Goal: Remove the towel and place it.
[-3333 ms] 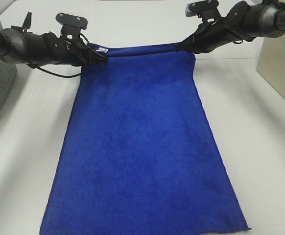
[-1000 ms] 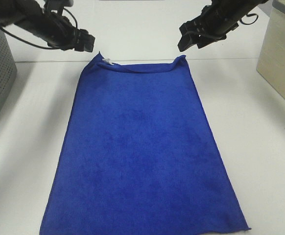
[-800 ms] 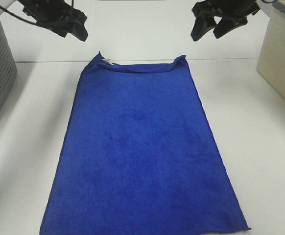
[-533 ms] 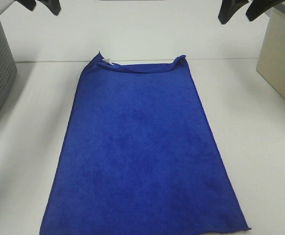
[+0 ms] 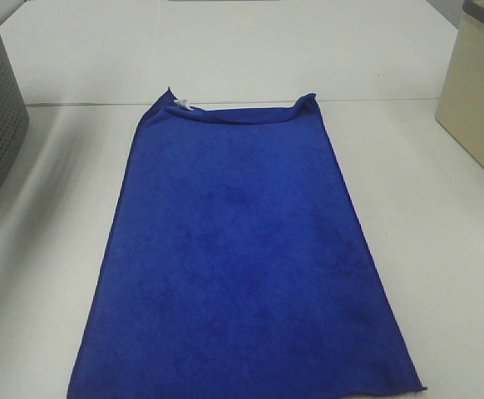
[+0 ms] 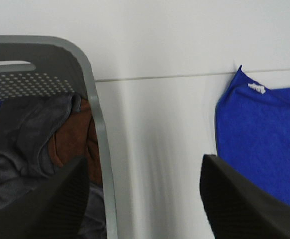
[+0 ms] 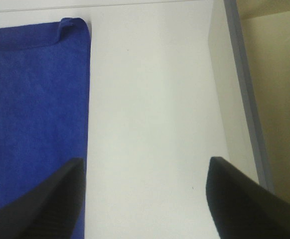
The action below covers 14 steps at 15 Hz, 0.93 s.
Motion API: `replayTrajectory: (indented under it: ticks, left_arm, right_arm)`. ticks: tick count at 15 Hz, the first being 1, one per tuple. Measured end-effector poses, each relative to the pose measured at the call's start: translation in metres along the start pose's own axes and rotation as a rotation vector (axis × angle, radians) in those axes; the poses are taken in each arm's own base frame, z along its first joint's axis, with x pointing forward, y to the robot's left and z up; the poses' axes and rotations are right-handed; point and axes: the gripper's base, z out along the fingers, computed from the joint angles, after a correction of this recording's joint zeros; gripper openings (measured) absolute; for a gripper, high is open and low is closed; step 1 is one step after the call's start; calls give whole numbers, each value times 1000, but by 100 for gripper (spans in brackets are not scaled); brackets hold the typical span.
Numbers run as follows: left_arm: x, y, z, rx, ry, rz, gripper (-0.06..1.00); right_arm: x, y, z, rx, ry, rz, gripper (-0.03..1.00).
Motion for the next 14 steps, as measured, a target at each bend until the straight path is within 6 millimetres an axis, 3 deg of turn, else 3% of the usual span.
replayTrajectory:
  ticks: [3,5,8,11,14]
  left_arm:
    - [53,-3,-53,-31,110,29,61]
    - [97,-6,-87,-39,161,30,61]
    - [158,-11,-149,-49,99,37,61]
    - [202,-10,-186,-109,-49,77,61]
    - [234,-6,-205,-184,-181,121,61]
  right_arm:
    - [70,8,-44,34,25,-7,68]
    - [117,18,-84,35,-44,-45,68]
    - [184,29,-124,48,-160,-106,68]
    - [246,33,-142,78,-251,-179,68]
    - [276,32,-143,119,-336,-237,68]
